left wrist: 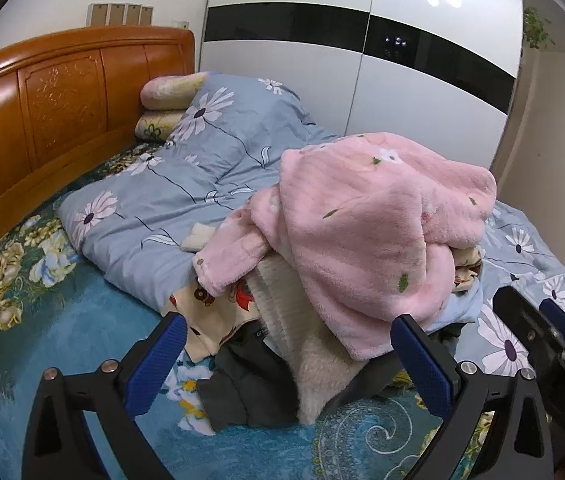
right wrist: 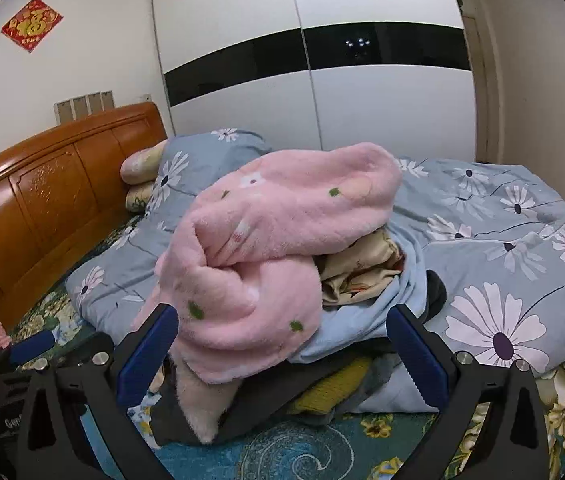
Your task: Fold clothes
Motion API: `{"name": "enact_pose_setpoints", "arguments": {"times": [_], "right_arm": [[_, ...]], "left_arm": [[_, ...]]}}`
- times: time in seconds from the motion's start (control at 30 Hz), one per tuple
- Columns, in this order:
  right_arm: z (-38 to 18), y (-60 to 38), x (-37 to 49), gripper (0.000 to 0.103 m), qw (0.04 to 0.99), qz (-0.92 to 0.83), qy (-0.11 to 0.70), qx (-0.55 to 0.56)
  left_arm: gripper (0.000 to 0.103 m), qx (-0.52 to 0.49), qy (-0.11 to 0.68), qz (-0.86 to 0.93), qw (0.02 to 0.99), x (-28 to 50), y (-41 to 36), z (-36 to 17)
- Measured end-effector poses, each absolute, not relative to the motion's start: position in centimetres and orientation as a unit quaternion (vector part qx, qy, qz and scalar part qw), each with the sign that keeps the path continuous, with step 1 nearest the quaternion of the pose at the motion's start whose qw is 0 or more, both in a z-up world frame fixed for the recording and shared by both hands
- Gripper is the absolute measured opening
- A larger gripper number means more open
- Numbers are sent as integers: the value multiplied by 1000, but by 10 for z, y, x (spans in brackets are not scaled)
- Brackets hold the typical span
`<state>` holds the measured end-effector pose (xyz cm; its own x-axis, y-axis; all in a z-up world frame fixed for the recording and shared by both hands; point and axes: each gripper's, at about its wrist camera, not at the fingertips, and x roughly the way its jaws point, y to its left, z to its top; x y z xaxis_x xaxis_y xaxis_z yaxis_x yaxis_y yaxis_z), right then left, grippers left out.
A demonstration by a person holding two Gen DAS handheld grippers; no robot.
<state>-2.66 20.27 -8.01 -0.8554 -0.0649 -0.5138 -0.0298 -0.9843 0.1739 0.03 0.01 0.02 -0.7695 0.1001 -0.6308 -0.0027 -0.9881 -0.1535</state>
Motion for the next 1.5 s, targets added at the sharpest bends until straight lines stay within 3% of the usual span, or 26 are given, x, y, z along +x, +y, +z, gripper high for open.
{"name": "enact_pose_setpoints", "arguments": {"times": [1.5], "right_arm": [[-82,191,-27,103,23,-957,-30,289]], "left_arm": [[103,-331,-47,942,7,6,0,-3]]}}
